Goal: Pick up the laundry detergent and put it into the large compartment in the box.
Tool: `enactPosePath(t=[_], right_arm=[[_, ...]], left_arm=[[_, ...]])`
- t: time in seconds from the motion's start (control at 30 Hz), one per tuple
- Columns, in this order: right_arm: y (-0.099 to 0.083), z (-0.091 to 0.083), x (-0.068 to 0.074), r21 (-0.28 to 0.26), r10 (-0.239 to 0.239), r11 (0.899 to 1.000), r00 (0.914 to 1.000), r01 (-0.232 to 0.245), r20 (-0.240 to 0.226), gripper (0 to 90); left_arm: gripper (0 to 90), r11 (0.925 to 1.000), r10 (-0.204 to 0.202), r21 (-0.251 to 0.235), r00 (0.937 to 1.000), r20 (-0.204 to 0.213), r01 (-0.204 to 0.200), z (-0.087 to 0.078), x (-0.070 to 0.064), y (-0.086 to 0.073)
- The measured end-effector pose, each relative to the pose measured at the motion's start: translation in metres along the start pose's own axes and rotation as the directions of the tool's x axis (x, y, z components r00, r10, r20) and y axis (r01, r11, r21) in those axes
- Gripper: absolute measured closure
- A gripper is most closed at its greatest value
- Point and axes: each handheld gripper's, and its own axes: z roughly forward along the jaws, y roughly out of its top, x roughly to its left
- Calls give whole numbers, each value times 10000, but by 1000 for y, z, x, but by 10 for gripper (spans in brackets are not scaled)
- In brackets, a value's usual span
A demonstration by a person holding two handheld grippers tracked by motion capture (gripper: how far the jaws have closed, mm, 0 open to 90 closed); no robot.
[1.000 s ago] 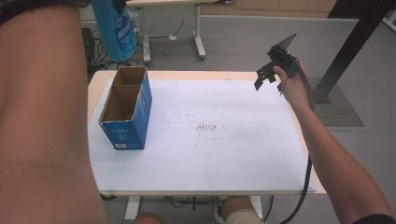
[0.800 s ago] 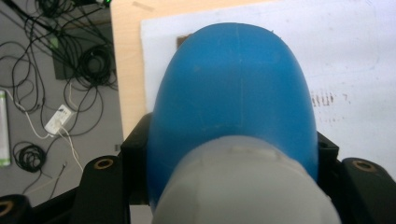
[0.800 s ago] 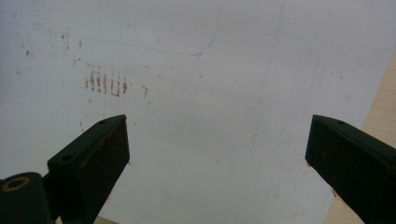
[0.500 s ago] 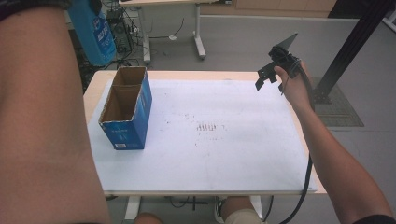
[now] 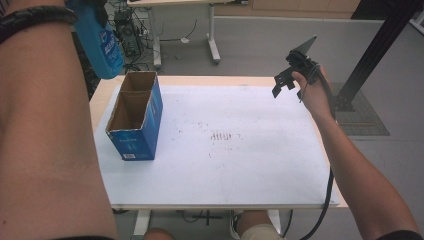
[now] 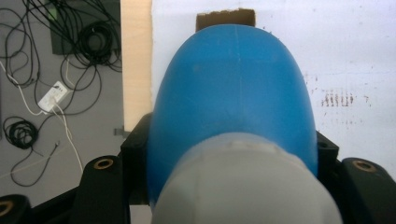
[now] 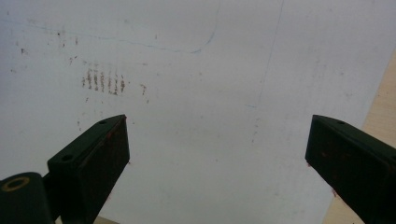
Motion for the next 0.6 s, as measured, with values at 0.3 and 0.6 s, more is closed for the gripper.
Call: enactPosePath(t=[0.3,0.6], right_arm=[[0,2,1,27,13,10000,10000,-13,13,64],[-2,3,0,19,47,10000,10000,-47,16,64]], left_arm=[[381,10000,-39,72,10000,51,39,18,4,-1],[381,9995,16,330,9998,187,-22,42,5,1]])
